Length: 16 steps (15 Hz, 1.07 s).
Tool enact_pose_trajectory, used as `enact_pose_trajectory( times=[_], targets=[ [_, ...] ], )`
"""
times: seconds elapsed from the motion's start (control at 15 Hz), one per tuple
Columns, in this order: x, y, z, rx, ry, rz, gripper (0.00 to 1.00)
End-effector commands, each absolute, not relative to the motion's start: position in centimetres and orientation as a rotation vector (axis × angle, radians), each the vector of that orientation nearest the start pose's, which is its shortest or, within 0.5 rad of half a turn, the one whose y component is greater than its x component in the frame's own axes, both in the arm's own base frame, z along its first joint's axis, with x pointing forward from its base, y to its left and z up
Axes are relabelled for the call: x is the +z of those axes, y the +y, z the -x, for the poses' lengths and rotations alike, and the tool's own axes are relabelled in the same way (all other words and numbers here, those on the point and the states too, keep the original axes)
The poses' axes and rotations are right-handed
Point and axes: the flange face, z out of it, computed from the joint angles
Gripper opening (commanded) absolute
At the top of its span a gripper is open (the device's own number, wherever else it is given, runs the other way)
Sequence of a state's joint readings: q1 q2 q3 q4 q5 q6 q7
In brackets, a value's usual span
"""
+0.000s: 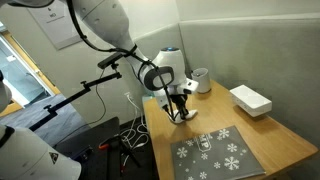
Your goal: Wipe the counter with the white cloth, then unfold the gray cloth
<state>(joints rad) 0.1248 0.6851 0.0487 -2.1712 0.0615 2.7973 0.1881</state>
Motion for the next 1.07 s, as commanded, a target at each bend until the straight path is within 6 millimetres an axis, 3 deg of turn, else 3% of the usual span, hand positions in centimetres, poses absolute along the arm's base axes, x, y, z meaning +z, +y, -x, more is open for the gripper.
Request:
enact_pose_trajectory(
  times=[0.0, 0.27, 0.67, 1.0],
  targets=[
    [8.0, 12.6, -52.1, 0.149, -0.042, 3.093, 0.01],
    [8.7, 16.8, -52.3, 0.128, -0.220, 3.080, 0.01],
    [10.1, 23.1, -53.3, -0.042, -0.571, 2.970, 0.01],
    [10.7, 26.9, -53.4, -0.196, -0.874, 2.831, 0.01]
  ],
)
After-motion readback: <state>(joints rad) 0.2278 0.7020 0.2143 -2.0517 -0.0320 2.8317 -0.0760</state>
